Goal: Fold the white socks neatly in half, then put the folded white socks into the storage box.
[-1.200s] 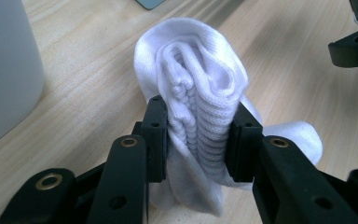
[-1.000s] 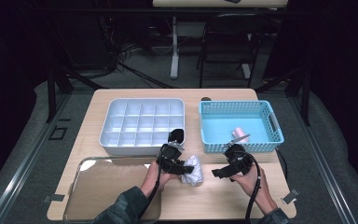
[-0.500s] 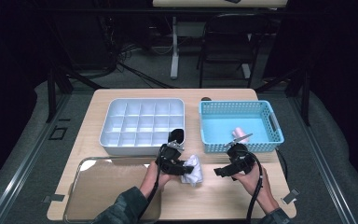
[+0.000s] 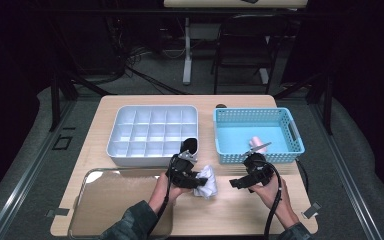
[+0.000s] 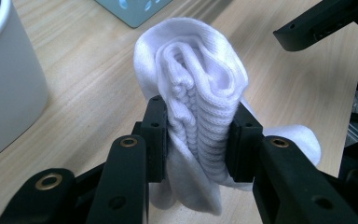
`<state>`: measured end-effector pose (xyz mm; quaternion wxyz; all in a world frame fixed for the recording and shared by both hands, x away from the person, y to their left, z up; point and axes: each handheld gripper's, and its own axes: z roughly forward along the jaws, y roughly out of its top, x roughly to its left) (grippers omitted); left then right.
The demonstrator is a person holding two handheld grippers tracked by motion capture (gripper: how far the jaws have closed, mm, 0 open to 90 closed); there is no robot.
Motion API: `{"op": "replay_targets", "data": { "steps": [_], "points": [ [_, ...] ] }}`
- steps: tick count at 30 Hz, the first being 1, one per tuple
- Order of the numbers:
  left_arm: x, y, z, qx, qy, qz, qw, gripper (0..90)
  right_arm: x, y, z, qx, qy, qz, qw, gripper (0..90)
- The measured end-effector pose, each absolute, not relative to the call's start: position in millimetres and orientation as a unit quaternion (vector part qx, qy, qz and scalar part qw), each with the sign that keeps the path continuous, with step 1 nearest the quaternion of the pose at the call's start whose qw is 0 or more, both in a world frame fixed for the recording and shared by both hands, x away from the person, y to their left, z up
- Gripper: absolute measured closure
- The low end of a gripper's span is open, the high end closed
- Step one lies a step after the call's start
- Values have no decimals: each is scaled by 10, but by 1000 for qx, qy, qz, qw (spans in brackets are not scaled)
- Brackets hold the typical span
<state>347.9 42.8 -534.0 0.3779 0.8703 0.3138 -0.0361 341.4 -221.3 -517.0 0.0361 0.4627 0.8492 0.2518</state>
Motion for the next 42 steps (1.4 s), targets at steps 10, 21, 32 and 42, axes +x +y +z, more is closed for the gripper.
{"op": "replay_targets", "data": {
  "steps": [10, 21, 32, 42],
  "points": [
    [3426, 421, -5288, 873, 307, -21, 379, 661, 3422, -2225, -5152, 467, 847, 252, 39, 147],
    [3388, 497, -5205, 870, 304, -16, 387, 661, 3428, -2239, -5162, 464, 851, 243, 40, 148],
    [3351, 667, -5046, 861, 309, 13, 405, 661, 3448, -2214, -5186, 466, 848, 251, 31, 148],
    [3407, 895, -4879, 855, 319, 42, 406, 661, 3470, -2244, -5170, 468, 848, 246, 34, 148]
  ]
}}
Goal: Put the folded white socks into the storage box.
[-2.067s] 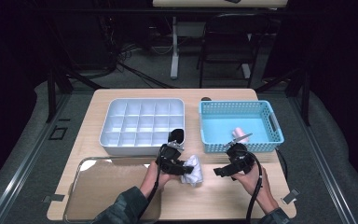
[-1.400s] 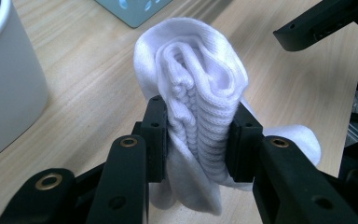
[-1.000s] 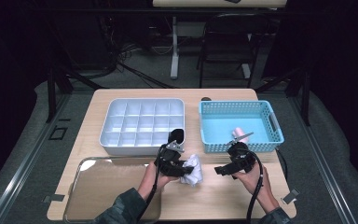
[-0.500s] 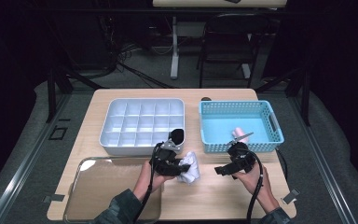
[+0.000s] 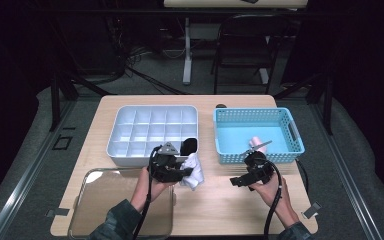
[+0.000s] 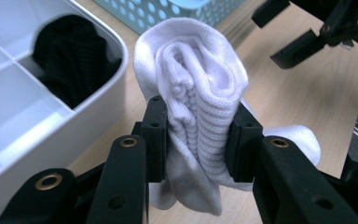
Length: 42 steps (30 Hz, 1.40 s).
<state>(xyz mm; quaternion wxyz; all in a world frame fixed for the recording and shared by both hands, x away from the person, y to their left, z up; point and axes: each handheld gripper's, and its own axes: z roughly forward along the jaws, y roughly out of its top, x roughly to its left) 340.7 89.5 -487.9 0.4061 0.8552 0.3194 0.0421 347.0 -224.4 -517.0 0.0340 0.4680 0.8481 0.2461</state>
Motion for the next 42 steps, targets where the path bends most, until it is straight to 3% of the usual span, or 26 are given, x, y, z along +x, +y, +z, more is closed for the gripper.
{"op": "replay_targets", "data": {
  "steps": [29, 42],
  "points": [
    [3906, 1395, -4464, 822, 370, 139, 409, 661, 3431, -2300, -5221, 473, 846, 243, 26, 147],
    [4158, 1312, -4636, 832, 379, 176, 366, 660, 3436, -2288, -5208, 474, 844, 250, 25, 147]
  ]
}}
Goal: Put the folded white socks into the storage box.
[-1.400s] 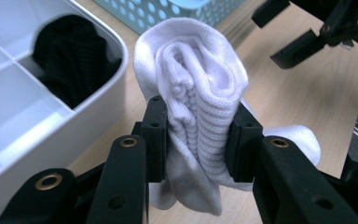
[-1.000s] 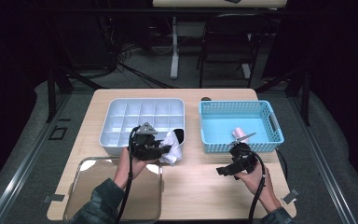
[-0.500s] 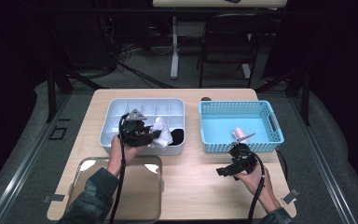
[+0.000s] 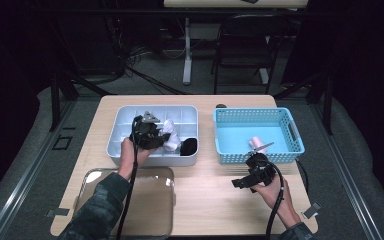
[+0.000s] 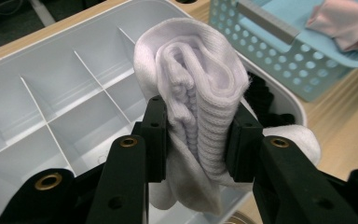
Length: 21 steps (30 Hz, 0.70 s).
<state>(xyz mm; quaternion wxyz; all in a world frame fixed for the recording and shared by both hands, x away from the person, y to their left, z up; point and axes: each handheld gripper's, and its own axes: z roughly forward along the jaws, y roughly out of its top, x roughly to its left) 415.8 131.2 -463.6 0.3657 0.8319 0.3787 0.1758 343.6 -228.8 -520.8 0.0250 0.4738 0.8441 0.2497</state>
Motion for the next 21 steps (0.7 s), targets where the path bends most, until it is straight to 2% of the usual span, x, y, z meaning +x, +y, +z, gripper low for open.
{"op": "replay_targets", "data": {
  "steps": [2, 7, 15, 21],
  "points": [
    [4167, 1266, -4659, 838, 371, 205, 344, 660, 3441, -2291, -5208, 474, 844, 249, 25, 146],
    [4234, 1229, -4749, 839, 377, 195, 341, 660, 3445, -2291, -5202, 473, 847, 241, 27, 146],
    [4230, 1135, -4849, 849, 361, 230, 309, 660, 3443, -2301, -5208, 475, 843, 250, 32, 146],
    [4260, 1140, -4953, 853, 364, 225, 300, 660, 3442, -2297, -5210, 476, 843, 248, 27, 145]
  ]
}}
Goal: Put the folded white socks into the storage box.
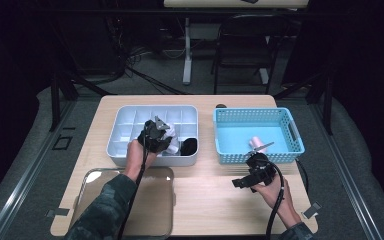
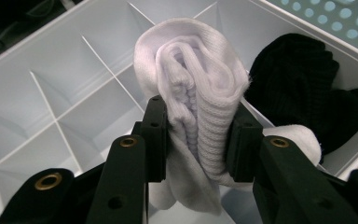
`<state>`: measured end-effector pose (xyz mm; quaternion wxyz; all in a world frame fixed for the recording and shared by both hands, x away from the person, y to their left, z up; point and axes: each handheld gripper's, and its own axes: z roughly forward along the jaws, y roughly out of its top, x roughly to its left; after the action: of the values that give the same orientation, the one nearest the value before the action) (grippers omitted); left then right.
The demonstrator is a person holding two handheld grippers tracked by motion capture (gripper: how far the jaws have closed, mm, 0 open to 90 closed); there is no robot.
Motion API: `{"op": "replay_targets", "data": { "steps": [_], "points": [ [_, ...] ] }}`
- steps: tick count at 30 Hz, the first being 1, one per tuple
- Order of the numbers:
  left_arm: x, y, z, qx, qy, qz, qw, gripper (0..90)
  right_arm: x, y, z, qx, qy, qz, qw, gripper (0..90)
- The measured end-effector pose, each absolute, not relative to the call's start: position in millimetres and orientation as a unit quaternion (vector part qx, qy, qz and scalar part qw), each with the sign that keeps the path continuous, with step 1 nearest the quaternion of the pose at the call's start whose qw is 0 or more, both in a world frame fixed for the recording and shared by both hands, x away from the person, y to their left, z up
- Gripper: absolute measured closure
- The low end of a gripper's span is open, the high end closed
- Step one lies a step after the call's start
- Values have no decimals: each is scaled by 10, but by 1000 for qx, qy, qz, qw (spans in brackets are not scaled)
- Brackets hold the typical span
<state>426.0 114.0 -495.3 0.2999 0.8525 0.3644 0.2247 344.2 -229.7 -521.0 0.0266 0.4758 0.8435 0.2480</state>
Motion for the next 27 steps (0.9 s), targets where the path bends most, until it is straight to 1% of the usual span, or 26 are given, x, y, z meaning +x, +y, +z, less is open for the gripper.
{"op": "replay_targets", "data": {
  "steps": [11, 23, 27],
  "points": [
    [4295, 1125, -5030, 855, 370, 195, 307, 660, 3446, -2297, -5214, 477, 844, 245, 24, 146],
    [4300, 1090, -5105, 862, 377, 160, 300, 659, 3449, -2285, -5222, 472, 847, 243, 24, 146],
    [4313, 1083, -5123, 868, 375, 151, 288, 658, 3451, -2282, -5227, 475, 846, 241, 25, 147]
  ]
}}
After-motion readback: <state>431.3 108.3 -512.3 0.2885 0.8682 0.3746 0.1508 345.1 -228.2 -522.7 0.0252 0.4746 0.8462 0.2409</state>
